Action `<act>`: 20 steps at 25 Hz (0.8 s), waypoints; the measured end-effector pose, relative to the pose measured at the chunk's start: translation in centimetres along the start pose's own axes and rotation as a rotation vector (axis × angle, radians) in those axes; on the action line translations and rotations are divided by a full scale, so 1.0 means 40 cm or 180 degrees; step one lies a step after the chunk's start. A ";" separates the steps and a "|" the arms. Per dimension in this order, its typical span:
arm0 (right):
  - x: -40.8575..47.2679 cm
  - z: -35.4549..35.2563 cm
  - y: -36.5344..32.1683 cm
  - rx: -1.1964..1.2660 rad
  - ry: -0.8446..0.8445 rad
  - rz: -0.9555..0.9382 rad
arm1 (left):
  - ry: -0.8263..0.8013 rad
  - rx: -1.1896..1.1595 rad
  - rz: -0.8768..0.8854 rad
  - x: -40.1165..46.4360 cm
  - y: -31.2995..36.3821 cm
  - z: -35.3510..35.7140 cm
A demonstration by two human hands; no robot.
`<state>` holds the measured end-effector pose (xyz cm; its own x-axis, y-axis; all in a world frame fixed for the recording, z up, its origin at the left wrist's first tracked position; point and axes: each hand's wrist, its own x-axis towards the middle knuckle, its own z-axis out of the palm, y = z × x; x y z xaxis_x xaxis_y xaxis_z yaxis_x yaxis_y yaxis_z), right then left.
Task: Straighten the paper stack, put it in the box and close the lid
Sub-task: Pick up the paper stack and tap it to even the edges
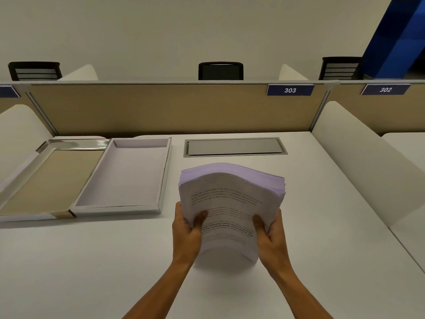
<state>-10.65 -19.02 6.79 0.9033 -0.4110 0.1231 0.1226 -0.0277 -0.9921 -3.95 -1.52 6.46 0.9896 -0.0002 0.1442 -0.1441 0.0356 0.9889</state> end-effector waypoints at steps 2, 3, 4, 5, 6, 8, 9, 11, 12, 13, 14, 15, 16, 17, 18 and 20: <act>0.001 0.003 -0.003 0.0039 0.0029 0.0017 | 0.0032 0.0013 0.0033 -0.007 0.006 0.013; 0.001 0.003 -0.003 0.0042 0.0031 0.0033 | 0.0034 0.0025 0.0068 -0.011 0.005 0.015; -0.001 0.001 -0.001 0.0032 0.0020 0.0046 | 0.0039 0.0039 0.0087 -0.014 0.003 0.017; -0.003 -0.001 0.003 0.0022 -0.0011 0.0048 | 0.0048 0.0054 0.0094 -0.016 0.000 0.016; -0.004 -0.005 0.007 0.0014 -0.0066 0.0040 | 0.0056 0.0072 0.0101 -0.017 -0.005 0.015; -0.006 -0.014 0.012 -0.0020 -0.0177 0.0015 | 0.0025 0.0118 0.0135 -0.019 -0.015 0.006; -0.006 -0.019 0.016 -0.0042 -0.0203 0.0013 | -0.0007 0.0126 0.0135 -0.018 -0.020 0.000; -0.007 -0.025 0.026 -0.0094 -0.0223 0.0050 | -0.0084 0.0105 0.0089 -0.018 -0.034 -0.012; -0.009 -0.025 0.032 -0.0121 -0.0226 0.0068 | -0.0115 0.0100 0.0060 -0.019 -0.041 -0.015; -0.012 -0.023 0.037 -0.0146 -0.0221 0.0078 | -0.0137 0.0102 0.0031 -0.021 -0.046 -0.016; -0.015 -0.021 0.038 -0.0163 -0.0209 0.0079 | -0.0142 0.0106 0.0019 -0.022 -0.047 -0.016; -0.015 -0.019 0.038 -0.0173 -0.0191 0.0076 | -0.0137 0.0112 0.0025 -0.022 -0.045 -0.014; -0.014 -0.019 0.037 -0.0187 -0.0178 0.0070 | -0.0130 0.0121 0.0032 -0.022 -0.041 -0.012; -0.012 -0.020 0.033 -0.0208 -0.0182 0.0060 | -0.0122 0.0132 0.0030 -0.020 -0.037 -0.010; -0.008 -0.022 0.029 -0.0218 -0.0202 0.0044 | -0.0105 0.0135 0.0025 -0.016 -0.033 -0.008; -0.002 -0.025 0.022 -0.0207 -0.0243 0.0034 | -0.0052 0.0112 0.0025 -0.012 -0.028 -0.008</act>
<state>-11.03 -19.91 5.87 0.9334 -0.3411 0.1115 0.0880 -0.0839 -0.9926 -4.28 -1.24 5.27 0.9882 -0.0163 0.1523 -0.1524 0.0005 0.9883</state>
